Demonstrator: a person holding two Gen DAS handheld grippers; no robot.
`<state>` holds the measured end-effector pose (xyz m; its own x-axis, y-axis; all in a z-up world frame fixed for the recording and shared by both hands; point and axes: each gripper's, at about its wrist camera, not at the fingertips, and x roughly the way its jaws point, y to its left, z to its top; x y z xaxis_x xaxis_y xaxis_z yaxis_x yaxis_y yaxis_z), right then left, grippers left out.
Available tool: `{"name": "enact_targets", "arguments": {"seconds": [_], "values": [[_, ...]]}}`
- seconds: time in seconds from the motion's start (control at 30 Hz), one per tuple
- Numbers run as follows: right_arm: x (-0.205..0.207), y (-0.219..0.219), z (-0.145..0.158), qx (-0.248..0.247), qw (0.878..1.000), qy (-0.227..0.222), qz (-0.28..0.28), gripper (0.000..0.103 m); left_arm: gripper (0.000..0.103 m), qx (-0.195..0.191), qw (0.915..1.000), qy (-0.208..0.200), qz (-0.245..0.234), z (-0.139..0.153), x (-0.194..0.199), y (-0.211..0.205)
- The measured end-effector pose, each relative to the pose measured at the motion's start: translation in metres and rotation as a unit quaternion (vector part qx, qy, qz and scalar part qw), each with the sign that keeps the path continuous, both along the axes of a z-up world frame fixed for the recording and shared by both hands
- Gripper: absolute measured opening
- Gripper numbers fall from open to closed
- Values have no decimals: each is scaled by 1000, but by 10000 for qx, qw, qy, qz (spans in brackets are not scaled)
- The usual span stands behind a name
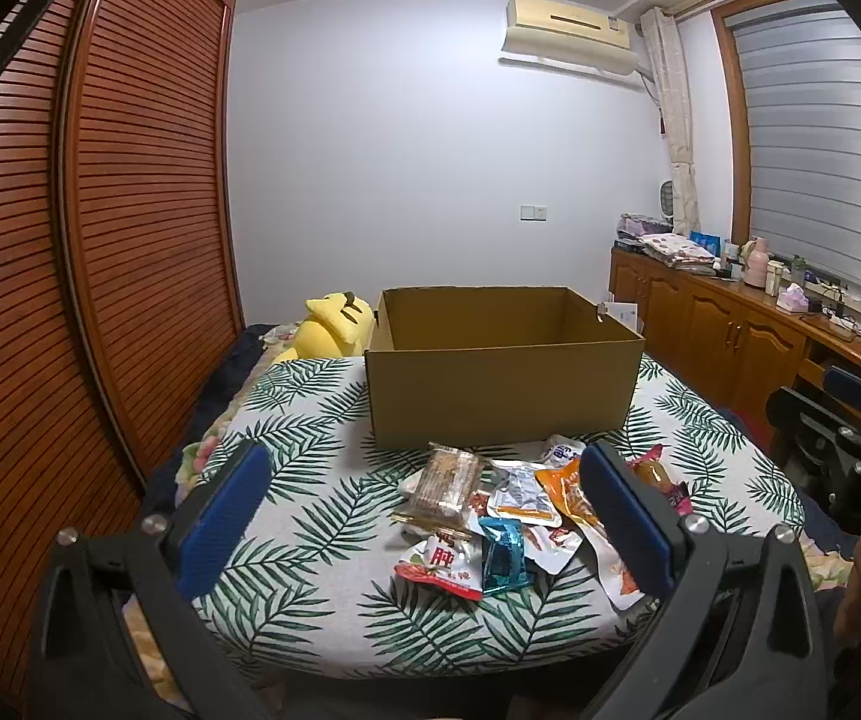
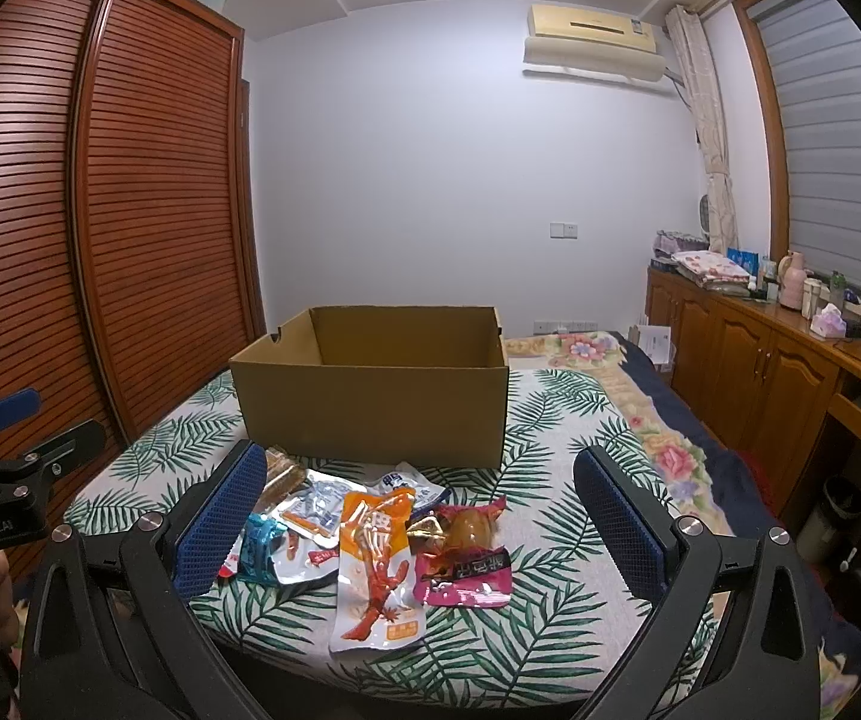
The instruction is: Organize snacks
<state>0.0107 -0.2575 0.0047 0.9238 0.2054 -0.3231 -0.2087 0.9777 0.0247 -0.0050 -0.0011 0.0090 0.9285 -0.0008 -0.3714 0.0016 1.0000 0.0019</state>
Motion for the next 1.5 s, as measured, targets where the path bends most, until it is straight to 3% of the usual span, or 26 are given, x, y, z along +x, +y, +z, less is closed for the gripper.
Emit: {"name": "enact_targets", "arguments": {"seconds": [0.87,1.3,1.5], "values": [[-1,1,1,-5,10000,11,17,103,103,-32,10000,33,-58,1,-1,-3],[14,-1,-14,-71,9993,331,172,103,103,-124,9986,498,-107,-24,23,6],[40,0,-32,-201,9959,733,483,103,103,-38,9965,821,-155,-43,47,13]]}}
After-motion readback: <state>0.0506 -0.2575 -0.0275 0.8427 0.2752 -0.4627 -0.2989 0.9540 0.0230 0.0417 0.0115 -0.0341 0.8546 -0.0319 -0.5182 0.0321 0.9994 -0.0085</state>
